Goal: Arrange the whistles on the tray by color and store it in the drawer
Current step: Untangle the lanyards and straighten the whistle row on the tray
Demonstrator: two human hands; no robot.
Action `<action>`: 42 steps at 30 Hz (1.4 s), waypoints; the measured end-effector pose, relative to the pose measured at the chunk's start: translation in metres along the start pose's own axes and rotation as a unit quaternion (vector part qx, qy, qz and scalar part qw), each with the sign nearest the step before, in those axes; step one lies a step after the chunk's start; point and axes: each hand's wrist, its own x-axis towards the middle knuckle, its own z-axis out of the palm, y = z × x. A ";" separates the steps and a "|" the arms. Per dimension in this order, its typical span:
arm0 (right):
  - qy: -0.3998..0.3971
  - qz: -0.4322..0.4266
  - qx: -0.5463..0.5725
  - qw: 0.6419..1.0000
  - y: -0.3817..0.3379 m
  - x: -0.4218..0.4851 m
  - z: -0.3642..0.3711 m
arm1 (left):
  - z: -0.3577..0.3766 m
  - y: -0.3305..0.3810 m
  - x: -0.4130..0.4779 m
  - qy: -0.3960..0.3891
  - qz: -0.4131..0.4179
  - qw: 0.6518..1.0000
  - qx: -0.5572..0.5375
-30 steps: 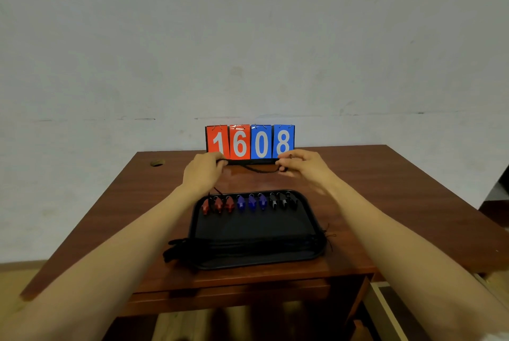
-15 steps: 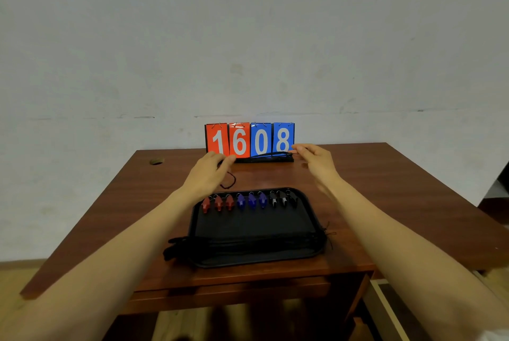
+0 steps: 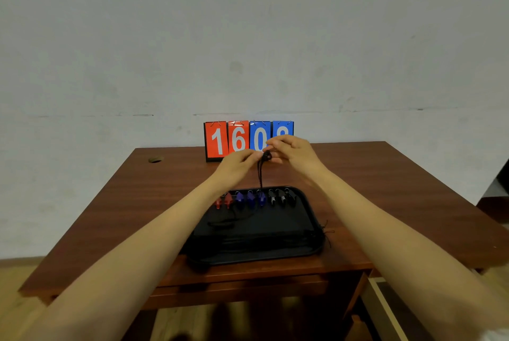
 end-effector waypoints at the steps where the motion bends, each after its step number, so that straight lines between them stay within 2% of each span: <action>1: -0.003 -0.006 -0.015 1.000 -0.002 0.001 0.001 | 0.001 0.002 0.001 -0.010 0.005 1.000 -0.021; 4: 0.002 -0.017 -0.027 0.999 -0.003 0.001 0.002 | 0.002 0.002 0.002 -0.012 0.001 0.999 -0.047; 8: 0.033 -0.026 -0.030 0.999 0.003 0.002 -0.005 | 0.003 -0.007 0.003 0.073 -0.036 0.992 -0.096; 10: 0.045 -0.029 -0.043 0.998 0.009 0.001 -0.009 | 0.001 -0.008 0.001 0.098 -0.062 0.990 -0.086; 14: 0.044 -0.045 -0.062 0.996 0.013 0.000 -0.007 | 0.004 -0.009 0.003 0.018 -0.102 0.994 -0.034; 17: 0.026 -0.061 -0.051 0.997 0.006 -0.001 -0.004 | 0.010 -0.007 0.003 0.012 -0.097 0.995 -0.029; 21: 0.021 -0.068 -0.044 0.997 0.002 0.002 -0.003 | 0.014 0.005 -0.002 0.034 -0.023 0.994 -0.102; 28: 0.071 -0.090 -0.104 0.988 -0.002 0.005 -0.005 | 0.029 0.009 -0.005 -0.092 -0.020 0.981 -0.169; 31: 0.081 -0.101 -0.121 0.984 -0.003 0.005 -0.009 | 0.036 0.004 -0.004 -0.105 -0.013 0.977 -0.184; 35: 0.128 -0.109 -0.150 0.974 -0.006 0.008 -0.021 | 0.030 -0.002 0.003 -0.054 -0.034 0.988 -0.139; 39: 0.186 -0.106 -0.194 0.957 -0.002 0.012 -0.047 | -0.001 -0.024 0.005 0.007 -0.032 0.999 0.028; 42: 0.209 -0.085 -0.235 0.945 0.011 0.011 -0.065 | -0.026 -0.043 -0.002 0.049 -0.045 0.994 0.081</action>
